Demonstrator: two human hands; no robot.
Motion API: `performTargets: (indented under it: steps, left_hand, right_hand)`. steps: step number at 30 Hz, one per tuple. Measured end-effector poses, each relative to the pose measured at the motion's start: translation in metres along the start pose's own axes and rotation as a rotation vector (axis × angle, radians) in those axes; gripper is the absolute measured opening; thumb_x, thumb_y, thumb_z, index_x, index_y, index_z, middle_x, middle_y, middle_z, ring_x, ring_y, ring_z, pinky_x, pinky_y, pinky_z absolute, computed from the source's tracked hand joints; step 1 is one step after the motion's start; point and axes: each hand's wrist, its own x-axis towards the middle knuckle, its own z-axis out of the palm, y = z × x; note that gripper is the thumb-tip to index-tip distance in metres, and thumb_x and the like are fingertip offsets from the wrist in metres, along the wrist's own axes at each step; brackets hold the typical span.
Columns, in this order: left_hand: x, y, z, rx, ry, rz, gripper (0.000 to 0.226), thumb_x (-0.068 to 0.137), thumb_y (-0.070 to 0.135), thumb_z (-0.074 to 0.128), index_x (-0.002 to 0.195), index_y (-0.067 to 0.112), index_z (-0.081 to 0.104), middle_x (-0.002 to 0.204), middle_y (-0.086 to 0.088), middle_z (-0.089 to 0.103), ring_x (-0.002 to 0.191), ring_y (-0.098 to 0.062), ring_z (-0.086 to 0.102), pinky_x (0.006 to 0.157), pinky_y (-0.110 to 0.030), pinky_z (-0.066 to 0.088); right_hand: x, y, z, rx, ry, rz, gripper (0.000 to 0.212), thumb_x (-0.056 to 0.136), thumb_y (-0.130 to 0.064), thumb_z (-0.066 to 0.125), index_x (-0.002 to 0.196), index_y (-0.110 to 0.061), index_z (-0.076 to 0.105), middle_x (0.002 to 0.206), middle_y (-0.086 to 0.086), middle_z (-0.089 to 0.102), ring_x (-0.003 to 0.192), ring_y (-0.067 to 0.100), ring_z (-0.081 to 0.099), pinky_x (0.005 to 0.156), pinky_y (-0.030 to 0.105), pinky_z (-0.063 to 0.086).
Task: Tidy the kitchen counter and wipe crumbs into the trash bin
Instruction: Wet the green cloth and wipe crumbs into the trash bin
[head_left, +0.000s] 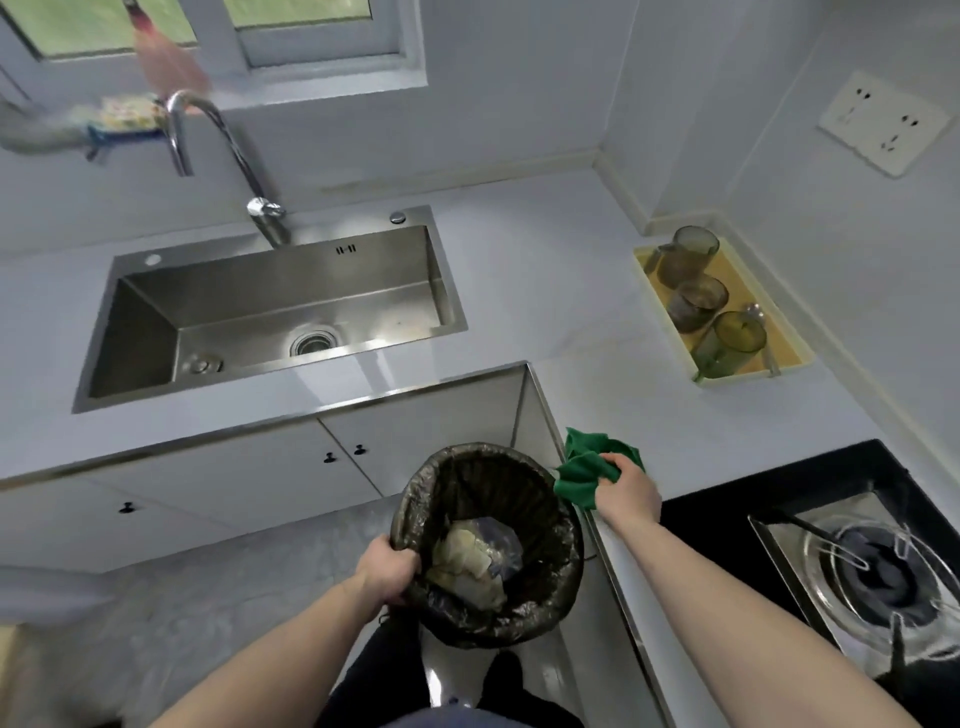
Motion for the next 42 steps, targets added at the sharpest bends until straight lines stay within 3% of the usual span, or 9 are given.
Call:
performTargets:
  steps: [6, 11, 17, 22, 26, 30, 33, 37, 42]
  left_hand:
    - [0.055, 0.032, -0.036, 0.015, -0.065, 0.011, 0.05, 0.068, 0.018, 0.054, 0.117, 0.015, 0.061, 0.105, -0.014, 0.071, 0.092, -0.036, 0.071, 0.079, -0.046, 0.063]
    - [0.091, 0.062, -0.069, 0.049, -0.118, 0.023, 0.038, 0.071, 0.018, 0.057, 0.109, 0.022, 0.055, 0.103, -0.01, 0.066, 0.091, -0.032, 0.069, 0.071, -0.046, 0.065]
    - [0.124, 0.085, -0.097, 0.198, -0.178, 0.073, 0.041, 0.076, 0.02, 0.058, 0.117, 0.019, 0.058, 0.107, -0.009, 0.068, 0.097, -0.031, 0.068, 0.084, -0.042, 0.062]
    - [0.141, 0.088, -0.113, 0.277, -0.212, 0.1, 0.042, 0.081, 0.02, 0.059, 0.123, 0.016, 0.057, 0.116, -0.013, 0.068, 0.109, -0.033, 0.067, 0.091, -0.038, 0.058]
    - [0.149, 0.083, -0.123, 0.257, -0.251, 0.082, 0.046, 0.081, 0.018, 0.059, 0.127, 0.016, 0.057, 0.12, -0.012, 0.067, 0.112, -0.033, 0.066, 0.094, -0.04, 0.058]
    - [0.154, 0.083, -0.133, 0.23, -0.273, 0.066, 0.049, 0.078, 0.018, 0.063, 0.127, 0.017, 0.056, 0.12, -0.012, 0.066, 0.109, -0.033, 0.066, 0.091, -0.042, 0.06]
    - [0.155, 0.078, -0.14, 0.182, -0.289, 0.025, 0.048, 0.074, 0.018, 0.062, 0.121, 0.017, 0.056, 0.114, -0.011, 0.066, 0.102, -0.032, 0.068, 0.084, -0.045, 0.063]
    - [0.163, 0.069, -0.149, 0.173, -0.264, 0.019, 0.045, 0.074, 0.017, 0.062, 0.119, 0.017, 0.057, 0.112, -0.013, 0.067, 0.098, -0.033, 0.07, 0.078, -0.047, 0.064]
    - [0.159, 0.067, -0.154, 0.165, -0.252, 0.011, 0.044, 0.075, 0.016, 0.061, 0.119, 0.019, 0.057, 0.11, -0.011, 0.067, 0.091, -0.032, 0.072, 0.071, -0.045, 0.065]
  right_hand:
    - [0.039, -0.044, 0.021, 0.01, 0.098, 0.07, 0.039, 0.094, -0.016, 0.054, 0.129, -0.03, 0.063, 0.119, 0.007, 0.07, 0.109, 0.033, 0.063, 0.091, 0.034, 0.046]
    - [0.048, -0.094, 0.041, -0.013, 0.119, 0.09, 0.041, 0.091, -0.013, 0.053, 0.124, -0.034, 0.065, 0.116, 0.005, 0.071, 0.105, 0.033, 0.064, 0.089, 0.032, 0.047]
    - [0.013, -0.165, 0.089, 0.019, -0.3, -0.195, 0.034, 0.088, -0.015, 0.058, 0.1, -0.045, 0.07, 0.098, -0.024, 0.07, 0.096, 0.006, 0.065, 0.079, 0.021, 0.049]
    - [0.033, -0.196, 0.079, 0.108, -0.154, -0.233, 0.035, 0.087, -0.014, 0.059, 0.103, -0.044, 0.071, 0.096, -0.022, 0.073, 0.092, 0.0, 0.065, 0.076, 0.013, 0.048]
    - [0.087, -0.213, 0.046, 0.215, 0.039, -0.159, 0.032, 0.089, -0.012, 0.061, 0.114, -0.029, 0.073, 0.103, -0.006, 0.075, 0.1, 0.02, 0.068, 0.088, 0.031, 0.053]
    - [0.143, -0.247, 0.038, 0.224, 0.11, -0.173, 0.032, 0.09, -0.013, 0.059, 0.116, -0.026, 0.071, 0.108, 0.002, 0.074, 0.104, 0.028, 0.066, 0.087, 0.029, 0.048]
    - [0.162, -0.266, 0.065, 0.055, -0.004, -0.203, 0.037, 0.091, -0.014, 0.057, 0.125, -0.025, 0.068, 0.122, 0.006, 0.071, 0.113, 0.032, 0.063, 0.092, 0.032, 0.047]
    - [0.13, -0.269, 0.114, -0.215, -0.063, -0.294, 0.047, 0.087, -0.015, 0.058, 0.13, -0.031, 0.062, 0.122, 0.003, 0.07, 0.11, 0.031, 0.064, 0.092, 0.036, 0.05]
    - [0.062, -0.257, 0.133, -0.252, -0.249, -0.39, 0.042, 0.082, -0.023, 0.059, 0.118, -0.043, 0.068, 0.123, -0.012, 0.071, 0.113, 0.021, 0.065, 0.098, 0.031, 0.049]
